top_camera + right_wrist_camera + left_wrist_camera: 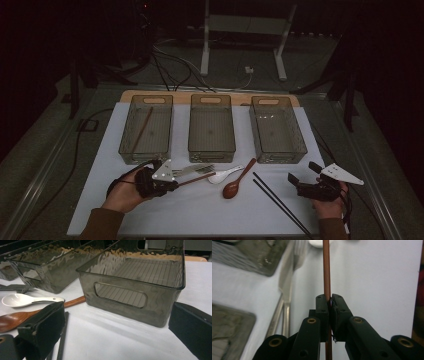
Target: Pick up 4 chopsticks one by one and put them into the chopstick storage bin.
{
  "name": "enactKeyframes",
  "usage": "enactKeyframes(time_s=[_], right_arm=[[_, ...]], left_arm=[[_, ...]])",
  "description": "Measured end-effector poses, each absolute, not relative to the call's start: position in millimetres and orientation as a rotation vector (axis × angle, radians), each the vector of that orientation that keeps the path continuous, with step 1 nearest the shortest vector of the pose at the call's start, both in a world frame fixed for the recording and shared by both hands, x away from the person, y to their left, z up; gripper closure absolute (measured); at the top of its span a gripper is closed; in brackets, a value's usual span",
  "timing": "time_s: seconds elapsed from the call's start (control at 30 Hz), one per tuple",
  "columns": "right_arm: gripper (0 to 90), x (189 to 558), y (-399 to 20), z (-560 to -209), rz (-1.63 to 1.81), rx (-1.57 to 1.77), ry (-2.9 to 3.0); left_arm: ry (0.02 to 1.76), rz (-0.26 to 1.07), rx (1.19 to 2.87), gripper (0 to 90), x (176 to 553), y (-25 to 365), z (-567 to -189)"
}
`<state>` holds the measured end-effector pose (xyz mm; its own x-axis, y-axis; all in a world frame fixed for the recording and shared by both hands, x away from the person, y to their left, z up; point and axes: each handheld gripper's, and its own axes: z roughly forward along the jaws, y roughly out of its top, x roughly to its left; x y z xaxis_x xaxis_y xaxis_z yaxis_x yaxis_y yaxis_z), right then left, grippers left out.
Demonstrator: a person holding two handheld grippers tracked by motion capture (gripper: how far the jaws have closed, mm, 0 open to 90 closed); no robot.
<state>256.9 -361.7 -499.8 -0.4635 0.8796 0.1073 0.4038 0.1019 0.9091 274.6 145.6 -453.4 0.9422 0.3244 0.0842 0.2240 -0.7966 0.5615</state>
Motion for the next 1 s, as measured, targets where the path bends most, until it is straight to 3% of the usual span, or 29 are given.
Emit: enactKeyframes(time_s=[1.0], right_arm=[[1.1,257,-362,-500,1.336,1.252,1.918]], left_arm=[[0.853,0.414,2.306,86.6,331,188,-394]])
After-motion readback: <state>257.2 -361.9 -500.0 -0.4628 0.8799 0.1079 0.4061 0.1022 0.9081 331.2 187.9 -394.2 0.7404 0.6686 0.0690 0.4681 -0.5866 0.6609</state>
